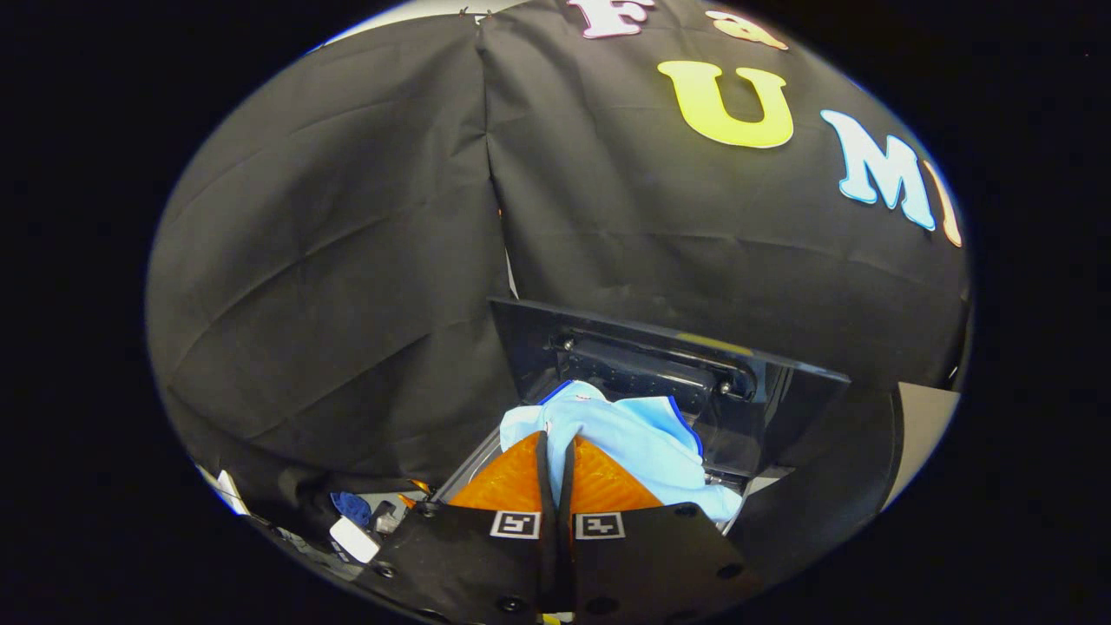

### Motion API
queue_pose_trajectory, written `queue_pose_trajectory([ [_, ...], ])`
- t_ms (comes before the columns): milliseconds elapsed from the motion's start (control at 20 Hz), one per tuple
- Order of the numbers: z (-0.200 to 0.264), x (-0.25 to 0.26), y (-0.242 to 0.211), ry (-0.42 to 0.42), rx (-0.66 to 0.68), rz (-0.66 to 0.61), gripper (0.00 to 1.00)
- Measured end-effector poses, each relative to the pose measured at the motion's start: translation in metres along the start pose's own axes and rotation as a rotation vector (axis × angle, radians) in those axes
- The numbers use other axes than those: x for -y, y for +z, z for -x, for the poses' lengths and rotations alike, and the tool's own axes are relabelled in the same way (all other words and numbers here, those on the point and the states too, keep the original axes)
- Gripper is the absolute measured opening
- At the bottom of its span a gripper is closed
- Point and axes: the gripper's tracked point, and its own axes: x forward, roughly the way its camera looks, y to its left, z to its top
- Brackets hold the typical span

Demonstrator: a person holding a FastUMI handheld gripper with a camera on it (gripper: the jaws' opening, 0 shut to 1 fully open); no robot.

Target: Put the clothes into the washing machine and then close the washing machine lid.

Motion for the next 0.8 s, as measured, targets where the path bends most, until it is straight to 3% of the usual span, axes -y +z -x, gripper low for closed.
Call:
queue_pose_trajectory([
  [800, -0.090, 0.032, -0.089, -0.089, -0.204, -0.057, 0.01],
])
